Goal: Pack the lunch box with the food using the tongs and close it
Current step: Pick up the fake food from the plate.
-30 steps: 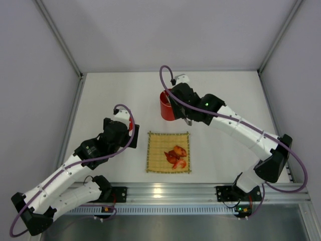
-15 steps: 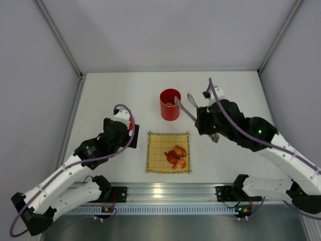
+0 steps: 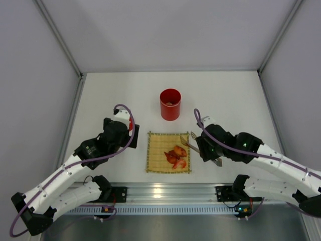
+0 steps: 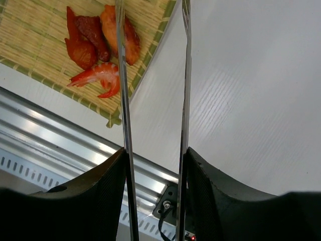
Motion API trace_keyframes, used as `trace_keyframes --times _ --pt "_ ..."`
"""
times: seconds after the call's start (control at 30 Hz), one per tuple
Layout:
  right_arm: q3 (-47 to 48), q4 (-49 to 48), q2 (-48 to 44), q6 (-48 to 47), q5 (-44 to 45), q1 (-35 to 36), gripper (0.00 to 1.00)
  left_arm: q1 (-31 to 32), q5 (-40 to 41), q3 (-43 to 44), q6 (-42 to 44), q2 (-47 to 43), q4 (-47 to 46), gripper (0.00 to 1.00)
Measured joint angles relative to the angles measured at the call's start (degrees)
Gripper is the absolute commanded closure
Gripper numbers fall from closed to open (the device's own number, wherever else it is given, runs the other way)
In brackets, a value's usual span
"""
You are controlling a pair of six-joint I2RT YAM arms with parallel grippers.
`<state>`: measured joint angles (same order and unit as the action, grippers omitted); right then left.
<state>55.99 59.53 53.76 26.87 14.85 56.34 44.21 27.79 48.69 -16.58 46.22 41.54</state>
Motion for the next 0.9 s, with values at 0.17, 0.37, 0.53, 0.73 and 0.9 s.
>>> trace_keyframes --times 0.17,0.37,0.53,0.73,0.9 --pt "-1.7 -0.3 -0.1 1.5 -0.1 2.6 0.53 0.0 -0.1 0.0 0.0 0.0 0.0 0.01" --pt "-2.0 -0.3 1.5 3.8 1.4 7.3 0.53 0.0 -0.1 0.0 0.0 0.0 0.0 0.01" --pt "-2.0 -0.3 3.4 5.6 2.9 10.4 0.52 0.0 -0.1 0.0 0.0 0.0 0.0 0.01" --pt "-2.2 -0.4 5.0 6.8 4.5 12.1 0.52 0.0 -0.1 0.0 0.0 0.0 0.0 0.01" --pt "-2.9 -0.8 5.9 6.8 4.6 12.6 0.52 0.0 -0.2 0.0 0.0 0.0 0.0 0.01"
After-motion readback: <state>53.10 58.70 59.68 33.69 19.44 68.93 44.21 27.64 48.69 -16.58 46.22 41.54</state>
